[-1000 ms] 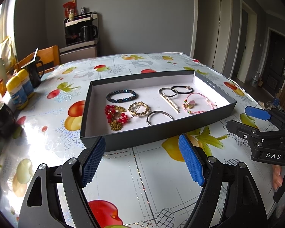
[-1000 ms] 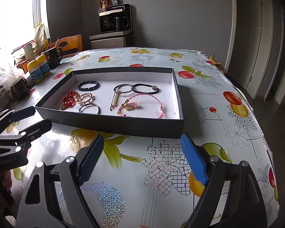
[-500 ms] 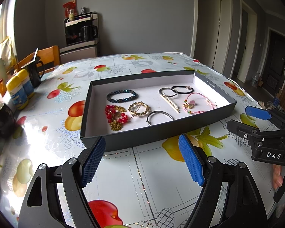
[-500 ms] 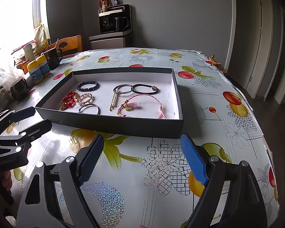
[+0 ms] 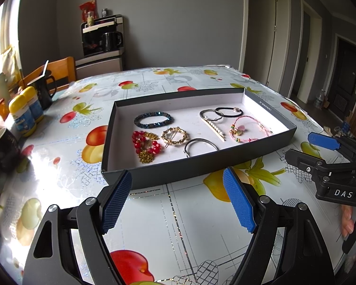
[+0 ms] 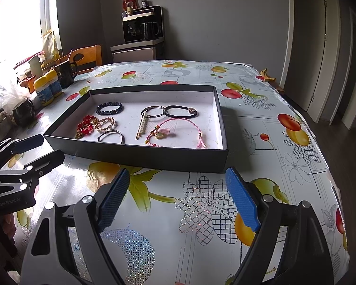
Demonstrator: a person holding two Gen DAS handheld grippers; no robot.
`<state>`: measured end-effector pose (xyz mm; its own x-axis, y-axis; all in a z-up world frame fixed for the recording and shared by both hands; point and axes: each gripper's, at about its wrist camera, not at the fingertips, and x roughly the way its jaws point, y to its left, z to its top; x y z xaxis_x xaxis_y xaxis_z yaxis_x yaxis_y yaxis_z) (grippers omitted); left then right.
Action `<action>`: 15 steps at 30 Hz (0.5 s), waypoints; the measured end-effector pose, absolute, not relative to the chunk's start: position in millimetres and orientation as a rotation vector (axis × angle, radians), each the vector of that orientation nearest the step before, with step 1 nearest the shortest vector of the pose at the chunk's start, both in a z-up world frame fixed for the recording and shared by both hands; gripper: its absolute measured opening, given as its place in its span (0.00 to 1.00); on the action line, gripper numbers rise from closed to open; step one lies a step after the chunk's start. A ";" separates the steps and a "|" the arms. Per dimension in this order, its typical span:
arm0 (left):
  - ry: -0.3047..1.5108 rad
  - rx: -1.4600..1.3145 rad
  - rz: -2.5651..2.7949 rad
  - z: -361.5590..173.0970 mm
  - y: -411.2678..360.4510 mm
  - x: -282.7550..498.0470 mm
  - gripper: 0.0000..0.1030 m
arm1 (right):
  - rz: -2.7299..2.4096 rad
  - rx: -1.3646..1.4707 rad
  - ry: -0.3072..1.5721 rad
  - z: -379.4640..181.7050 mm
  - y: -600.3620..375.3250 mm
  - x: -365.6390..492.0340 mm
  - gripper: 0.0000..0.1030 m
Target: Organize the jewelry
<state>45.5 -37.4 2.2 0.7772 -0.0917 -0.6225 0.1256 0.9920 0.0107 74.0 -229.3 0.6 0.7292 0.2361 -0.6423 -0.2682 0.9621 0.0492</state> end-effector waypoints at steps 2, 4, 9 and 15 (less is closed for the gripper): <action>0.671 0.052 -0.116 2.2 -37.4 45.6 0.79 | 0.276 -0.045 0.700 1.4 -230.3 74.3 0.80; 0.672 0.052 -0.115 2.0 -37.0 45.6 0.79 | 0.275 -0.044 0.701 1.8 -230.5 75.0 0.80; 0.672 0.055 -0.115 1.7 -37.0 44.9 0.79 | 0.272 -0.043 0.698 1.8 -231.2 74.7 0.80; 0.688 0.052 -0.109 0.1 -36.2 46.7 0.79 | 0.268 -0.040 0.701 1.2 -231.1 74.6 0.80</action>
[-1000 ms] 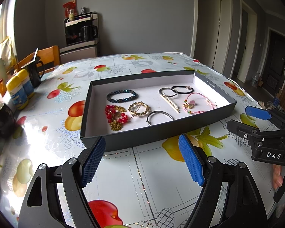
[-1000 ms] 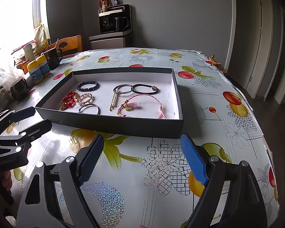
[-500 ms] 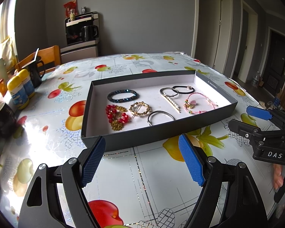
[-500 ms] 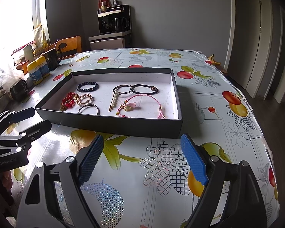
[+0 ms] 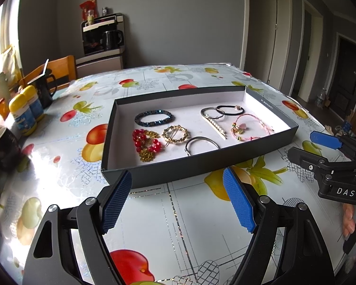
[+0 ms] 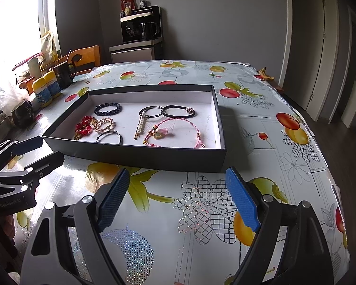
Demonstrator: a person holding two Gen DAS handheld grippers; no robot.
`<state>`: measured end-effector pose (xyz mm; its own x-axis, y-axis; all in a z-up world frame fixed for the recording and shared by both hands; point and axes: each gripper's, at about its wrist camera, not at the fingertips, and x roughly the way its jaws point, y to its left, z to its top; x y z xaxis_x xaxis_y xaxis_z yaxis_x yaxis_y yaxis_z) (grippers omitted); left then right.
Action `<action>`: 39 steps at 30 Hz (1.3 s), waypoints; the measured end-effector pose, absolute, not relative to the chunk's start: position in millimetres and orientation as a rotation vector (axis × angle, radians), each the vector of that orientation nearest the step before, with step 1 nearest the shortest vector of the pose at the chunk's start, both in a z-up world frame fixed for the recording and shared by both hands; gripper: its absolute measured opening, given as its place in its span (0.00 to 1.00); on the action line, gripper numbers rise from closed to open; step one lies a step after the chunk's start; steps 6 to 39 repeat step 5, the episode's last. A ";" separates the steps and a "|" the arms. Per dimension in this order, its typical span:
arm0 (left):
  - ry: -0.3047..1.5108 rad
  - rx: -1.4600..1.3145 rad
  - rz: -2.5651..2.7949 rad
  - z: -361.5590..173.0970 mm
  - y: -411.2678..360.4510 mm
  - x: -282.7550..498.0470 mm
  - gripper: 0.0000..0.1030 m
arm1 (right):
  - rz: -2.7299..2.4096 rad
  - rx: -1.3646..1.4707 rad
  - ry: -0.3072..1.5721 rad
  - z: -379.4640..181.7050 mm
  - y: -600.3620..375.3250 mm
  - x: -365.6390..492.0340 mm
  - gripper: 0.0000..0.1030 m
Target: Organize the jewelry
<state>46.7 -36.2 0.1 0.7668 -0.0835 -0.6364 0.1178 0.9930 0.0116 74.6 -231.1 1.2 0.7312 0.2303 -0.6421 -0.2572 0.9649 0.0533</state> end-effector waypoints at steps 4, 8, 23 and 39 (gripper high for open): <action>0.692 0.052 -0.106 -0.1 -36.5 46.6 0.79 | 0.265 -0.039 0.701 1.2 -230.6 75.2 0.80; 0.693 0.052 -0.107 -0.2 -36.5 46.9 0.79 | 0.264 -0.039 0.700 1.4 -230.6 74.7 0.80; 0.693 0.052 -0.107 -0.2 -36.5 46.9 0.79 | 0.264 -0.039 0.700 1.4 -230.6 74.7 0.80; 0.693 0.052 -0.107 -0.2 -36.5 46.9 0.79 | 0.264 -0.039 0.700 1.4 -230.6 74.7 0.80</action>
